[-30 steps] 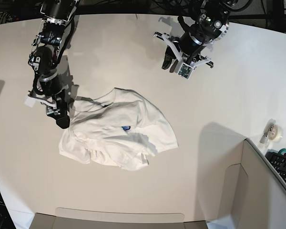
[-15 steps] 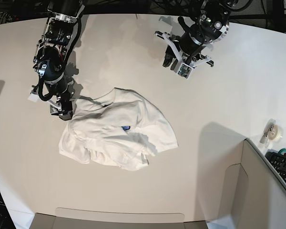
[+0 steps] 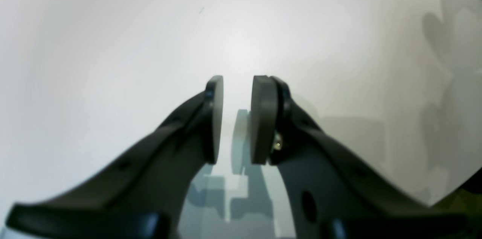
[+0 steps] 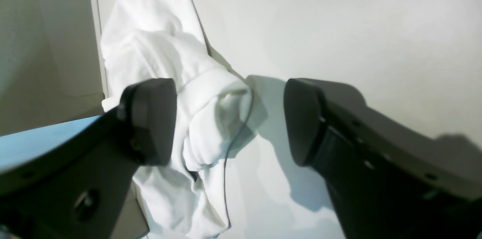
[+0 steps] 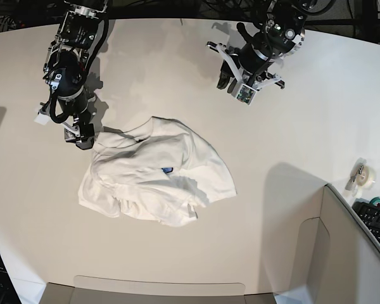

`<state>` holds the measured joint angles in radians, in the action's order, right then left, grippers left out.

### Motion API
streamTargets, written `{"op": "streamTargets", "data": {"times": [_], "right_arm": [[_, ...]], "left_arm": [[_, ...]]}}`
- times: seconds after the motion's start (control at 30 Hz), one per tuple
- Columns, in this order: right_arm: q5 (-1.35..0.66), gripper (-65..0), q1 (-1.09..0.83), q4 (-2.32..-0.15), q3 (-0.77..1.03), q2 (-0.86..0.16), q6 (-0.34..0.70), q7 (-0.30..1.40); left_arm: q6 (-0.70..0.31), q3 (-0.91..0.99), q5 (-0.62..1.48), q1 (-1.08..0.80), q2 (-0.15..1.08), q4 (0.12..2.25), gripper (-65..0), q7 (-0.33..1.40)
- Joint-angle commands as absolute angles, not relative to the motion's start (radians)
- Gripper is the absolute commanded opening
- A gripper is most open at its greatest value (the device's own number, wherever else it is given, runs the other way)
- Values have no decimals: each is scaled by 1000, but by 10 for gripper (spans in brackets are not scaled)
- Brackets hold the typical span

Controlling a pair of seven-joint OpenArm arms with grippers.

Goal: Layout the t-shirt on the table in an organized manner, then fold the t-shirt properly
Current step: 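Lower the right gripper onto the shirt edge and pinch it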

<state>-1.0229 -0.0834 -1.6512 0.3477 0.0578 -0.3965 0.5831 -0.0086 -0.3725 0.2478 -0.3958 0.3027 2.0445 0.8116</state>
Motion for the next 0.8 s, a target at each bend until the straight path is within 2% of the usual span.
{"op": "streamTargets", "data": {"times": [0.0,0.33,0.77], "right_arm": [[-1020,-208,-59,-1635,343,56,-418,588],[-1020,-208,65,-1437,340,64,-409,588],[-1026,-211,102,-1437,278,85,-409,590]], "left_arm": [[-12,-374,255,-386,306,2060,-515,794],[-12,-374,255,-377,302,2060,-515,796],[-12,-372,255,-377,302,2060,-515,796]]}}
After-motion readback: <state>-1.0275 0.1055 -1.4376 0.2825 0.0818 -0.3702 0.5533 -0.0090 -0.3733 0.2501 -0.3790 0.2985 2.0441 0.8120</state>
